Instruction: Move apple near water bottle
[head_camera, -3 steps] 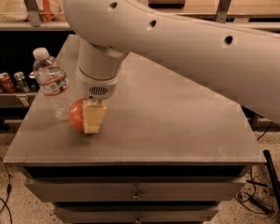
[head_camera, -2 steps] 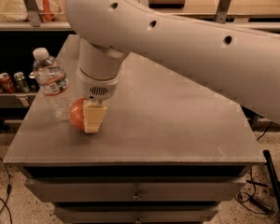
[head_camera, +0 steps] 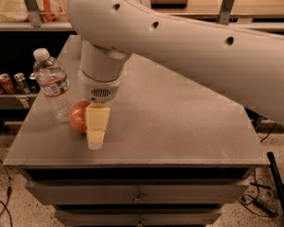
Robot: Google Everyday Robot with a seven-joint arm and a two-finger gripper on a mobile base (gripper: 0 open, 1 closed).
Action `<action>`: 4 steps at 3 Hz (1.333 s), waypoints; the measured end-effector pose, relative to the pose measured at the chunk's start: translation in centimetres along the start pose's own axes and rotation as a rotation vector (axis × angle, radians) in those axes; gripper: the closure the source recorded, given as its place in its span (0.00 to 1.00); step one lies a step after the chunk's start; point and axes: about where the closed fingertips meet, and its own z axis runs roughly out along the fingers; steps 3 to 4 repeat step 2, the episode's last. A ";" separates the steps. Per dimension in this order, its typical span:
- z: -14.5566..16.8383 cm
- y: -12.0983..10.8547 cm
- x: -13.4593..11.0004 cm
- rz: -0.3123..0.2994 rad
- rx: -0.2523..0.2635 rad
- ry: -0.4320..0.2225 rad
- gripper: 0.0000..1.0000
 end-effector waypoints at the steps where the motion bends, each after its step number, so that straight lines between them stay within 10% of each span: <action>1: -0.3 -0.8 1.0 0.026 0.010 -0.003 0.00; 4: -0.8 -2.2 2.8 0.061 0.031 0.000 0.00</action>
Offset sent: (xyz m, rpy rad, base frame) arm 0.0471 -0.0494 0.0058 0.0168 -0.0231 -0.1199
